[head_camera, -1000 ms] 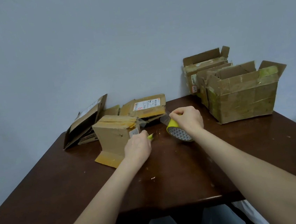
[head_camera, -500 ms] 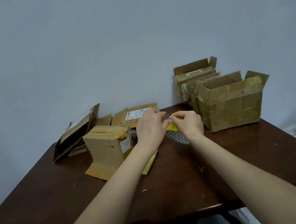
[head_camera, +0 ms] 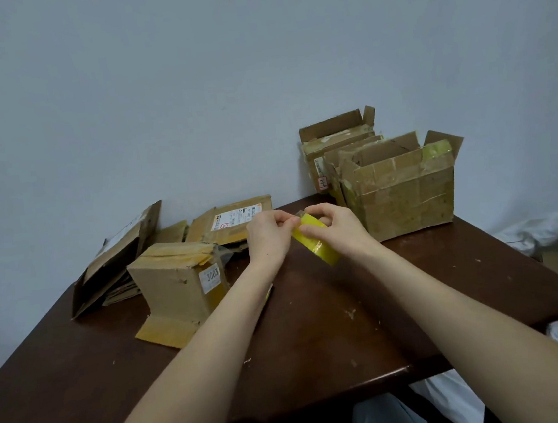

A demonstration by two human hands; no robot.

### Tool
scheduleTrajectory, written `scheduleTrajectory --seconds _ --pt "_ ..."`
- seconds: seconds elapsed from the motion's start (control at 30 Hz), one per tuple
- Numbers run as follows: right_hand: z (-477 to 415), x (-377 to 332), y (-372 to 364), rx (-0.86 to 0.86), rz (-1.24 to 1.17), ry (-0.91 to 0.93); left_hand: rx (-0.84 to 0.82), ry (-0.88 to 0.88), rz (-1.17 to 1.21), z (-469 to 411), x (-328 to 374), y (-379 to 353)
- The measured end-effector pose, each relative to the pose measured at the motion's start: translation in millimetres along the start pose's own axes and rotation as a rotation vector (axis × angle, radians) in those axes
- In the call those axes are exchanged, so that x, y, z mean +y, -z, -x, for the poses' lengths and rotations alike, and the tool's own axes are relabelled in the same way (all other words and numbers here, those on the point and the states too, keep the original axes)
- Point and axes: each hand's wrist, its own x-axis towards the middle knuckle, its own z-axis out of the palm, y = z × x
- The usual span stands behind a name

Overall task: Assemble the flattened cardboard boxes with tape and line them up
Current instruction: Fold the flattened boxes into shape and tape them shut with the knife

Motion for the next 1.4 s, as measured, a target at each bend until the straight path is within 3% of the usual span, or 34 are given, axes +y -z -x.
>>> scheduleTrajectory --seconds 0.4,0.57,0.7,0.77,0.87,1.0,1.13,1.4 --pt "-6.2 -2.9 -4.2 0.083 0.097 0.049 -0.024 -0.123 -0.219 -5.7 -6.7 11.2" --pt "-7.1 2.4 -5.3 0.099 0.381 0.023 -0.144 -0.014 -0.116 -7.0 -29.3 37.1" --pt "-1.2 13.1 -17.9 -0.085 0.777 -0.073 0.021 -0.093 -0.183 -12.5 -43.8 71.6" --pt "-2.4 -0.1 -34.9 -0.098 0.911 -0.04 0.111 -0.09 -0.234 -19.7 -56.6 92.3" --pt "-6.5 -36.4 -66.4 -0.022 0.712 0.081 0.23 -0.005 -0.331 -36.8 -92.7 131.2" --pt "-5.3 -89.2 -129.0 -0.099 0.506 0.211 0.098 0.159 -0.459 -63.6 -145.4 164.2" --pt "-0.3 -100.8 -198.4 -0.302 0.407 -0.019 -0.153 0.301 -0.445 -65.8 -174.4 163.6" --pt "-8.5 -90.4 -219.8 -0.151 0.257 -0.182 -0.057 0.356 -0.464 -42.4 -204.3 169.9"
